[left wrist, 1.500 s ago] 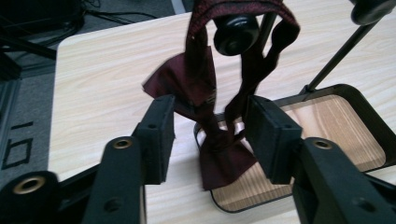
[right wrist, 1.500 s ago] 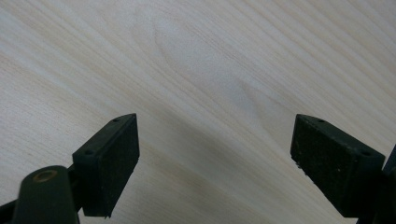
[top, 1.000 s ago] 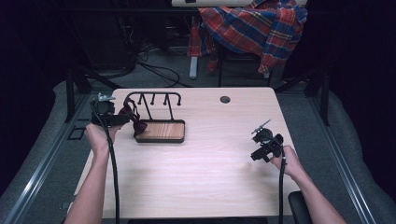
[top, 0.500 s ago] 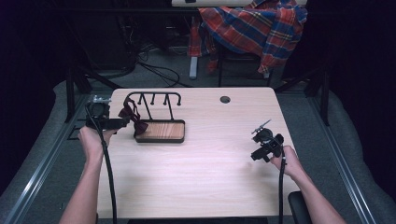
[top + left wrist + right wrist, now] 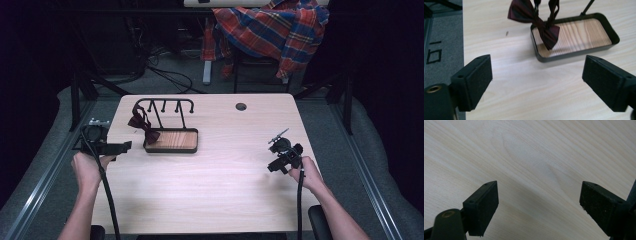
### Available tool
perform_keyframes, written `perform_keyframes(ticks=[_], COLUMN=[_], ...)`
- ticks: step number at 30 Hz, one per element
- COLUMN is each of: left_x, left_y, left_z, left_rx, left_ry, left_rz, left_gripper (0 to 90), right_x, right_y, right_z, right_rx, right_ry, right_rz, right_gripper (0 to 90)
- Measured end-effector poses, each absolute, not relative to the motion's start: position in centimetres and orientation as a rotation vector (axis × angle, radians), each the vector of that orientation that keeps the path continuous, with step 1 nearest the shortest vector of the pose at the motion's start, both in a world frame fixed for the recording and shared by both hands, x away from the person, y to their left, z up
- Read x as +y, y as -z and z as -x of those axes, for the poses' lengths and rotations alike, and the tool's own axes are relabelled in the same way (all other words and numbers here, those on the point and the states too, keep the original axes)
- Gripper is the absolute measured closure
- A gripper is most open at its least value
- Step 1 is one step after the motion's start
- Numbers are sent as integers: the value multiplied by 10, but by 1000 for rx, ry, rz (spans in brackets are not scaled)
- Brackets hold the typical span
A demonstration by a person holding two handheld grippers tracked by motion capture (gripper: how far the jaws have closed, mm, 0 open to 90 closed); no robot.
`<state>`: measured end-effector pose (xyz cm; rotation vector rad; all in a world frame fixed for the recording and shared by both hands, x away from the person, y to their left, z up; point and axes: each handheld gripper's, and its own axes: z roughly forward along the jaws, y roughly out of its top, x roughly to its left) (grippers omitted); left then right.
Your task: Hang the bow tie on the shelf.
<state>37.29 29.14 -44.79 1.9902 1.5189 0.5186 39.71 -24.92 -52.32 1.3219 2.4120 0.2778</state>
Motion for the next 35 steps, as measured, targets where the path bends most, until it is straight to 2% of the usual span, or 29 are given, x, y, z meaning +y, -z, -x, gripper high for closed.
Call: perform_keyframes(ticks=[8,21,31,35], left_x=[284,282,280,279], left_y=[460,480,492,492], left_z=[-357,-331,-319,-320], left_rx=[1552,1596,1578,1571], left_ry=[-445,-315,-292,-324], left_rz=[-2046,-2111,-2129,-2122], left_gripper=[6,0,0,0], right_x=[-248,-247,-245,-246], right_y=[523,523,527,525], right_z=[-397,-395,-394,-395], right_rx=[2426,2455,2455,2481], right_ry=[-246,-220,-245,-200], right_rz=[-1303,-1271,-1256,-1233], right_gripper=[153,153,153,153])
